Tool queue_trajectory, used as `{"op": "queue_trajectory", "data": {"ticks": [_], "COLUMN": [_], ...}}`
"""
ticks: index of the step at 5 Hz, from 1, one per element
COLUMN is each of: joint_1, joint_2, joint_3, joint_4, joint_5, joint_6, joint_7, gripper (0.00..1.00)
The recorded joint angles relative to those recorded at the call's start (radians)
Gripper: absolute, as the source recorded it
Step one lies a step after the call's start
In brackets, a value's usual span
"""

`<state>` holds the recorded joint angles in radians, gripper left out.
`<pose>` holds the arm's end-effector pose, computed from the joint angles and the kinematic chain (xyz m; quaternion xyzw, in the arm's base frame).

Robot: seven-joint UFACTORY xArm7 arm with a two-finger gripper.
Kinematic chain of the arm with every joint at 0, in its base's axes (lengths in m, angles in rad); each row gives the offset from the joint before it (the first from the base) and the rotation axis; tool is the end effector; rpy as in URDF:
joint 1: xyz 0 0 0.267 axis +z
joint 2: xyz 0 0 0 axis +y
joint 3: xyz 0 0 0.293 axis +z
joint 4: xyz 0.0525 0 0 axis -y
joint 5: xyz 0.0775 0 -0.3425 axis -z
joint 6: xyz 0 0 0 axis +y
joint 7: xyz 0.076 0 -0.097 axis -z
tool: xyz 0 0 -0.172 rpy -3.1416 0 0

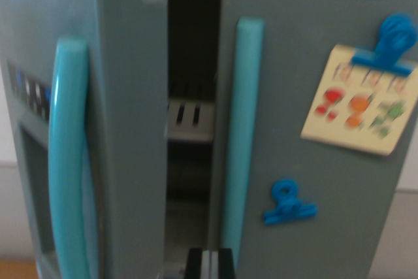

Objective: Close fridge door

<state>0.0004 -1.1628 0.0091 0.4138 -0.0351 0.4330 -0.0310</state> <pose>0.3702 0.0016 0.4687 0.8404 0.0264 0.5407 0.0256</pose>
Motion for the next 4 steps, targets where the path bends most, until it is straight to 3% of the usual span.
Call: {"op": "queue_trajectory", "data": {"ticks": [1,2,3,4], "joint_1": [0.0,0.0,0.0,0.0], "joint_2": [0.043,0.043,0.097,0.097], "joint_3": [0.02,0.02,0.056,0.056], "joint_4": [0.0,0.0,0.0,0.0], "joint_5": [0.0,0.0,0.0,0.0], "joint_6": [0.0,0.0,0.0,0.0], "joint_7": [0.0,0.0,0.0,0.0], "gripper": [1.0,1.0,1.0,1.0]}}
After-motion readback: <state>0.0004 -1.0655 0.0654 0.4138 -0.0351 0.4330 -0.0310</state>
